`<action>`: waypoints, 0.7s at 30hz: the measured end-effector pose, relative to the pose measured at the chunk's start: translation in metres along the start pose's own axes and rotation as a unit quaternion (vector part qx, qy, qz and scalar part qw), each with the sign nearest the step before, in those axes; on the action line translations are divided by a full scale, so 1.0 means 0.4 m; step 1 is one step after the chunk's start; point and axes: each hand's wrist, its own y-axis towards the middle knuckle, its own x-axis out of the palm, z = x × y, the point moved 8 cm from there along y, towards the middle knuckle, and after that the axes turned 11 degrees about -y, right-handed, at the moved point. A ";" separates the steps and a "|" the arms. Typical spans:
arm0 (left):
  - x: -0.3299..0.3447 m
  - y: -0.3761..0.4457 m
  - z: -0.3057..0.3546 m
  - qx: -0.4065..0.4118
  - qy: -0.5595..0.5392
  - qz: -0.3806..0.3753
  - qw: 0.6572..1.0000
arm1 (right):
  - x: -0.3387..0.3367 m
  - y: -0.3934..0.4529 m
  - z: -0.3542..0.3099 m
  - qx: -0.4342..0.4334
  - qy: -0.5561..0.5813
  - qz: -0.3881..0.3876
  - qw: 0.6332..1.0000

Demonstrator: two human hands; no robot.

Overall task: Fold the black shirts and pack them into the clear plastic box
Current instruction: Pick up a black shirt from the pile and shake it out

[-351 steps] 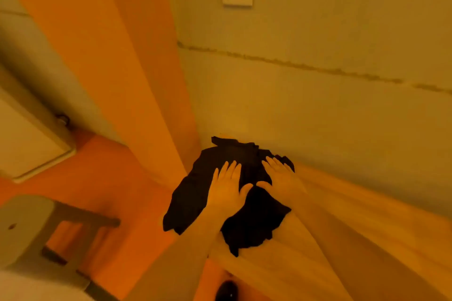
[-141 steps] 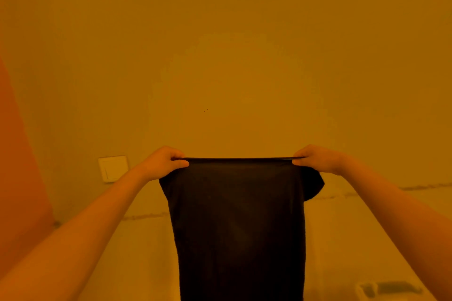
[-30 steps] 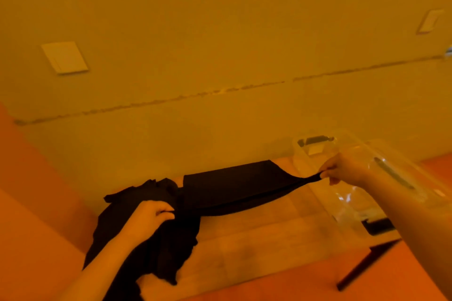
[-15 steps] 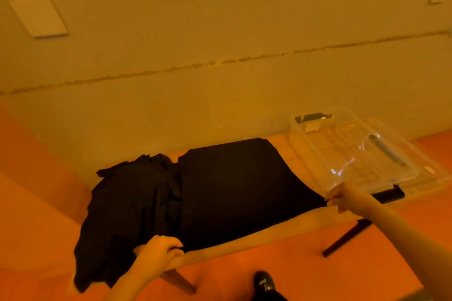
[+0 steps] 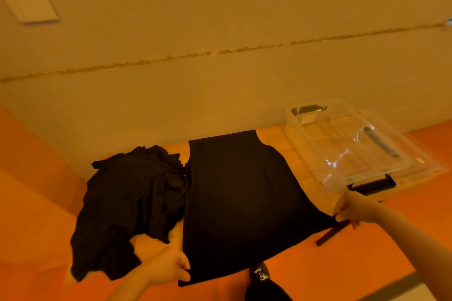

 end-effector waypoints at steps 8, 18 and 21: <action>-0.285 -0.002 0.054 0.073 -0.155 0.218 0.961 | -0.172 0.007 -0.051 -0.038 0.056 0.131 0.989; -0.346 -0.058 0.090 0.096 -0.195 0.269 0.938 | -0.236 -0.034 -0.047 -0.045 0.089 0.189 0.977; -0.328 -0.078 0.089 0.100 -0.197 0.261 0.940 | -0.228 -0.064 -0.031 -0.046 0.096 0.192 0.976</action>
